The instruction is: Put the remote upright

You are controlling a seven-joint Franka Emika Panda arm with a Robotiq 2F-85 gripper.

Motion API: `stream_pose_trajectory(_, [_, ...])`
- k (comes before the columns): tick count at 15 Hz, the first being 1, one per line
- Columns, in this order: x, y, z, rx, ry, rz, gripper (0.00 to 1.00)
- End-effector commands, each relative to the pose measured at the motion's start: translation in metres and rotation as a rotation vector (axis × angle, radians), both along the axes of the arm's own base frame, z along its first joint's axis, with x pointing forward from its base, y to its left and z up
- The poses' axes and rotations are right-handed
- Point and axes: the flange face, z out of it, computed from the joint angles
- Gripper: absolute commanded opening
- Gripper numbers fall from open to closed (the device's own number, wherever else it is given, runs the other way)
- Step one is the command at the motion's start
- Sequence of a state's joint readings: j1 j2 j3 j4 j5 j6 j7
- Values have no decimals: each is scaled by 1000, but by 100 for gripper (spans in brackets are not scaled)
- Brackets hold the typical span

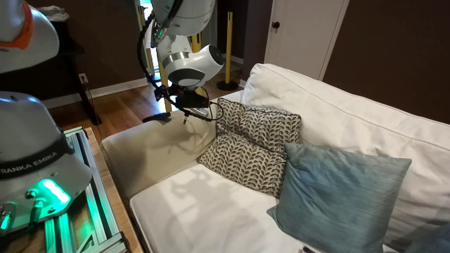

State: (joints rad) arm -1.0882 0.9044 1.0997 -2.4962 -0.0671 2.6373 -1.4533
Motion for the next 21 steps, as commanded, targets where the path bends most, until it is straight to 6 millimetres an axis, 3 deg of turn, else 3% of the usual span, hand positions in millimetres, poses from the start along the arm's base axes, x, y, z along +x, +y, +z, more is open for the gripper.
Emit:
stream_pose_trajectory(1, [-9, 9, 23, -56, 89, -17, 100])
stream_pose_trajectory(7, [-23, 22, 49, -150, 192, 2, 100])
stream_pose_trajectory(15, [-34, 42, 77, -354, 171, -21, 100])
stream_pose_trajectory(16, [-25, 42, 71, -277, 168, -12, 100])
stream_pose_trajectory(21, [-25, 43, 72, -288, 161, -10, 100])
